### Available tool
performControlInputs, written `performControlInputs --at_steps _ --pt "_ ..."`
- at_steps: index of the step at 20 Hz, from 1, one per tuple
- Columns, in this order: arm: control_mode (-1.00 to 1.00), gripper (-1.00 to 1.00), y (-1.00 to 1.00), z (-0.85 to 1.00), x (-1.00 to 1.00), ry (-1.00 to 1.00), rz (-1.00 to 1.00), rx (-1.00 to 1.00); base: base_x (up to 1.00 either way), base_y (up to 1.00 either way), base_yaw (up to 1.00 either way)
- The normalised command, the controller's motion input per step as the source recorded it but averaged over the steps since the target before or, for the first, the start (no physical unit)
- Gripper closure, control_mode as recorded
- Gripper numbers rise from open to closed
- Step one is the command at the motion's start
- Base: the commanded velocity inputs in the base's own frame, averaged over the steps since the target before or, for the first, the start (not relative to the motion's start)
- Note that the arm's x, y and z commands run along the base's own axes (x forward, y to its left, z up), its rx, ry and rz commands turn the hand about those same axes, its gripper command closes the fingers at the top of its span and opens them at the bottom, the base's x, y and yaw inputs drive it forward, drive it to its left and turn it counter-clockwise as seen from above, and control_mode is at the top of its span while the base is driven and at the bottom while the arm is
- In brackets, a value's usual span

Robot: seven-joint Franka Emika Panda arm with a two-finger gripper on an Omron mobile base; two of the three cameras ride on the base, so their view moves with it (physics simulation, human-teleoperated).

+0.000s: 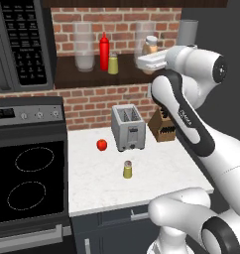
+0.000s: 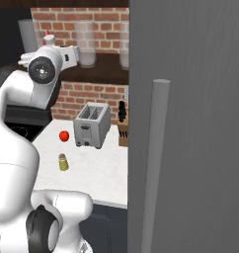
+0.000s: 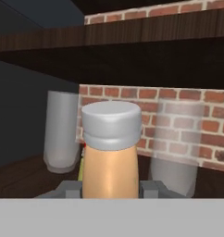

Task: Put the shaker and condiment bottle from the counter next to their counterparts in the cabinet.

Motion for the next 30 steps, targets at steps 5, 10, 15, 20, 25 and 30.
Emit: performControlInputs --at_steps 5,10,15,20,25,30 --pt "-1.00 1.00 0.00 -0.11 0.02 0.00 0.00 0.00 0.00 0.00 0.00" --pt "-1.00 1.00 0.04 -0.17 0.08 0.01 0.00 0.00 0.00 0.00 0.00" --pt "-1.00 1.00 0.09 -0.20 0.11 0.01 0.00 0.00 0.00 0.00 0.00" --pt "-1.00 1.00 0.08 -0.16 0.14 0.01 0.00 0.00 0.00 0.00 0.00" --pt "-1.00 1.00 0.04 -0.10 0.17 0.00 0.00 0.00 0.00 0.00 0.00" --pt "-1.00 1.00 0.00 -0.03 0.17 0.00 0.00 0.00 0.00 0.00 0.00"
